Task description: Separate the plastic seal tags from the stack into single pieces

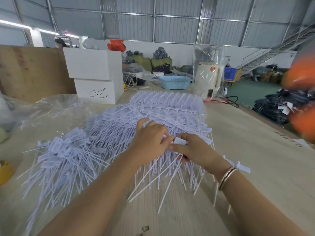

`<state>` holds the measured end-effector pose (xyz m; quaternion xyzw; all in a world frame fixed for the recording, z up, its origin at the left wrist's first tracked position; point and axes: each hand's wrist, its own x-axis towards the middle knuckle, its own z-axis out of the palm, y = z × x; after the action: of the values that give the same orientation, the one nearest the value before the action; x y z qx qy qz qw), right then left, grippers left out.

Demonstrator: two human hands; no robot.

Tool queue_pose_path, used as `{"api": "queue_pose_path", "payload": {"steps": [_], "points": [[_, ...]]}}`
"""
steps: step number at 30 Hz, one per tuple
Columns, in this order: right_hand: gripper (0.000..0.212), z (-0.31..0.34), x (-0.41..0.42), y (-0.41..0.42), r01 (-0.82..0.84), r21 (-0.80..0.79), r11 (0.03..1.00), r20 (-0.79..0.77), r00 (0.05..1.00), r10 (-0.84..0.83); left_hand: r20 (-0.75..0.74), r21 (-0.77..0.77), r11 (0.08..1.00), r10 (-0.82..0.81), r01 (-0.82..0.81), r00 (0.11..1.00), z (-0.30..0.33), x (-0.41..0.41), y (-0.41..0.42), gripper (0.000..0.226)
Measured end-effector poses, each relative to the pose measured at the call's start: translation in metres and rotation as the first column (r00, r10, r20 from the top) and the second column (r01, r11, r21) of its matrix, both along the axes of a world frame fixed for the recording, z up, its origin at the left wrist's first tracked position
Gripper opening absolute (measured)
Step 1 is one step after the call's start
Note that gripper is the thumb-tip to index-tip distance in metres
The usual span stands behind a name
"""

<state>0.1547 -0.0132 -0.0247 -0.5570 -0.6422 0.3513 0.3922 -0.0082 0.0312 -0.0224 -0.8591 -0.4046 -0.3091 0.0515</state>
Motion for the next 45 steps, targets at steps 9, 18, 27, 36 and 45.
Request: {"api": "queue_pose_path", "payload": {"steps": [9,18,27,36,45], "points": [[0.037,-0.002,-0.011,-0.004,-0.008,0.169,0.986,-0.086,0.996,0.022,0.521,-0.372,0.893,-0.024,0.252,0.853,-0.009,-0.001,-0.002,0.032],[0.022,0.015,0.002,-0.015,-0.039,0.302,0.952,-0.284,0.950,0.129,0.756,-0.489,0.797,0.185,0.354,0.629,-0.003,-0.012,-0.003,0.028],[0.022,0.002,-0.010,-0.007,-0.021,0.180,0.983,-0.093,0.995,0.038,0.572,-0.428,0.848,-0.014,0.313,0.820,-0.025,0.018,-0.004,0.022],[0.027,-0.006,-0.013,0.001,0.103,-0.067,0.992,-0.018,0.994,-0.104,0.820,-0.409,0.791,0.100,0.454,0.564,-0.023,0.027,0.004,0.034],[0.011,-0.001,-0.012,-0.004,-0.016,-0.074,0.997,-0.185,0.983,0.002,0.200,-0.262,0.964,0.008,0.045,0.980,-0.021,0.001,0.004,0.035]]}}
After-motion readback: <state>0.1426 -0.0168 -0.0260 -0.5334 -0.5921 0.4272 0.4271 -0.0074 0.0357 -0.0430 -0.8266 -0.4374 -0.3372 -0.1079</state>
